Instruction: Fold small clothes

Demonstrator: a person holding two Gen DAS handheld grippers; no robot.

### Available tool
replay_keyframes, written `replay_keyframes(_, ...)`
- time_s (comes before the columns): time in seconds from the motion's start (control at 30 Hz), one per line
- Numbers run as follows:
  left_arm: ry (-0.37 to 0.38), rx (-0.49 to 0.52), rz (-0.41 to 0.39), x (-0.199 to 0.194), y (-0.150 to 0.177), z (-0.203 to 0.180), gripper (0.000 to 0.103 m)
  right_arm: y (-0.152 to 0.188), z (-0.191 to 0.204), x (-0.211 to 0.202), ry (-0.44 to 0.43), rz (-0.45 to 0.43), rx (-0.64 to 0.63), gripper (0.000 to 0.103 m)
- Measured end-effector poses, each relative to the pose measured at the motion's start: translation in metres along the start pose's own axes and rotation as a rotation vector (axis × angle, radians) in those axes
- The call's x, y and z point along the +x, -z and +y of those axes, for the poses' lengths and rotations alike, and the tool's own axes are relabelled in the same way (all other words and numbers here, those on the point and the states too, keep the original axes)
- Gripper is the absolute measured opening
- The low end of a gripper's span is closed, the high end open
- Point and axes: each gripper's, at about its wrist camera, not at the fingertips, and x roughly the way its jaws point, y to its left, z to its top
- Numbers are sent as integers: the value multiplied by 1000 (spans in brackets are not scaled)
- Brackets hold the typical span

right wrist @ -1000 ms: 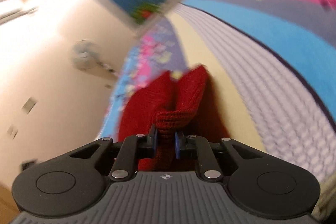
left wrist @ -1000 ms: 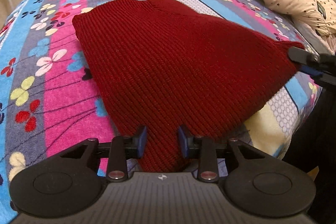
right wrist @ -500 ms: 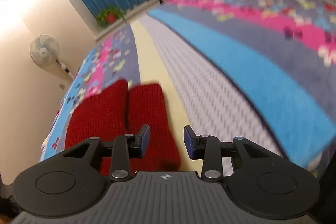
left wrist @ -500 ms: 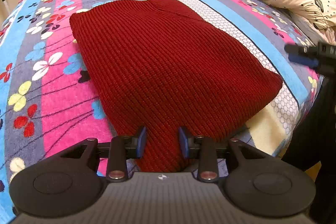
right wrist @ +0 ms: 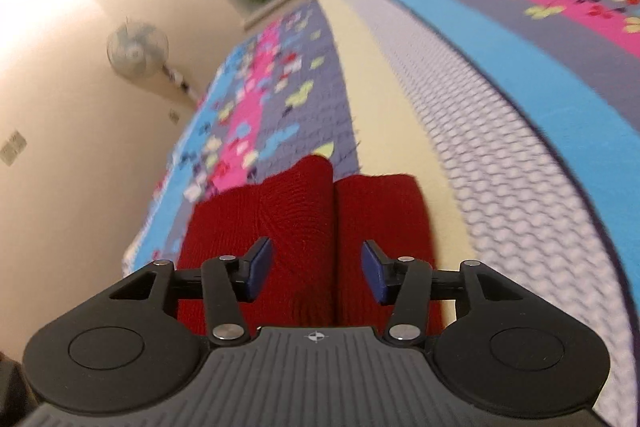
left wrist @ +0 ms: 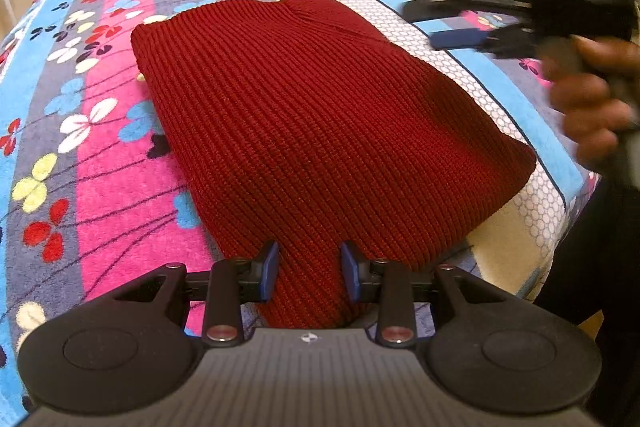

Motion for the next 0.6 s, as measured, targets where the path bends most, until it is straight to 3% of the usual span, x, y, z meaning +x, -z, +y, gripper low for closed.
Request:
replay_keyframes(0.07,2,-2,1,0,0,1,39,-6,3,22,-1,49,-13,60)
replay_keyframes(0.2,11,-11,-2,0,-1,3,39,-7,6,57,19,119,-8,63)
replay_keyframes(0.23,13,-15,-2,0,-1,4,40,-8,7,58,21,113,-18,56)
replay_keyframes(0.27,13,-17,-2,-1,-1,5,40,-9,10,59,5,109,-29,27)
replay_keyframes(0.33,15,-19,-4,-2,-2,5,40,-12,16,53,-37,96,-63,16)
replay_keyframes(0.5,56,-42,-40,-11,-4,7,41,-14,16,5,-88,-111,-41,13)
replay_keyframes(0.57,53,-41,-26,-9,-4,7,41,-5,14,22,40,-64,-108,14)
replay_keyframes(0.6,46,-34,-18,-7,-4,6,41,2,11,43,113,33,-145,16)
